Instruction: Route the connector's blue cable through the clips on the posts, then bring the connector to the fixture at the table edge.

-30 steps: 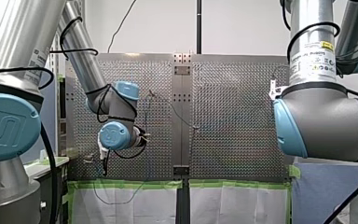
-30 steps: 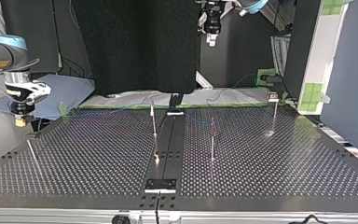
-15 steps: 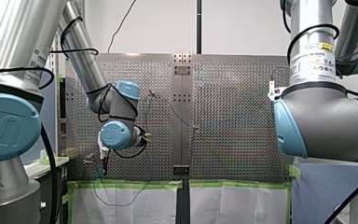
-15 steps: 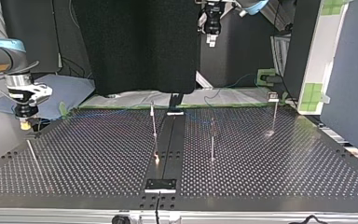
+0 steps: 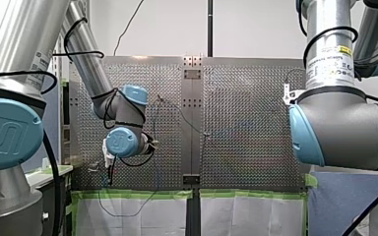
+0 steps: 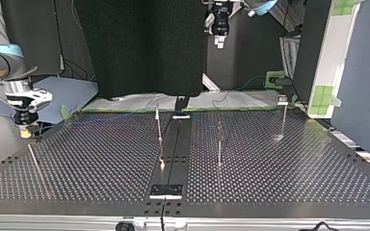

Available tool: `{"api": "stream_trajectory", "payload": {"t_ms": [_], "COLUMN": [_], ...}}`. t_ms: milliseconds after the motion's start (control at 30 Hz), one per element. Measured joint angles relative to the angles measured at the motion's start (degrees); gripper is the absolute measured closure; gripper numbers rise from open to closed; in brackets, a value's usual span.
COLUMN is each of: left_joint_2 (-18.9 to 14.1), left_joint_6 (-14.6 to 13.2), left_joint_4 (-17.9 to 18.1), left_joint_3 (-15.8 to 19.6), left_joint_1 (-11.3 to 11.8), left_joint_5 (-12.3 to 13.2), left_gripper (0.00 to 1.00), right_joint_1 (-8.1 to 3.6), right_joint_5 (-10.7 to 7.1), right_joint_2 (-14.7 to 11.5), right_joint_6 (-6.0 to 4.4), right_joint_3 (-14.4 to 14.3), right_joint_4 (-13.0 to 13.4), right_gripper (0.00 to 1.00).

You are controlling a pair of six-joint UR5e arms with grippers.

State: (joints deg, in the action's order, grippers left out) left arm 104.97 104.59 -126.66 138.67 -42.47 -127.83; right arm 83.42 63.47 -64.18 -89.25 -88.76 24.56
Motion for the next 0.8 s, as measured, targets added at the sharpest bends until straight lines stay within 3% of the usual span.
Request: {"api": "stream_trajectory", "payload": {"t_ms": [167,800], "left_joint_2": [0.0,0.0], "left_joint_6": [0.0,0.1], "left_joint_4": [0.0,-0.3], "left_joint_3": [0.0,0.0], "left_joint_1": [0.0,0.0], "left_joint_5": [0.0,-0.1], "left_gripper": [0.02,0.02], "right_joint_1": [-0.02,0.27], "right_joint_5": [-1.07,-1.41], "right_joint_2": [0.1,2.0], "right_joint_6": [-0.05,0.09], "right_joint_3": [0.1,2.1], "right_joint_4": [0.4,-0.2], "right_gripper": [1.00,1.00]}}
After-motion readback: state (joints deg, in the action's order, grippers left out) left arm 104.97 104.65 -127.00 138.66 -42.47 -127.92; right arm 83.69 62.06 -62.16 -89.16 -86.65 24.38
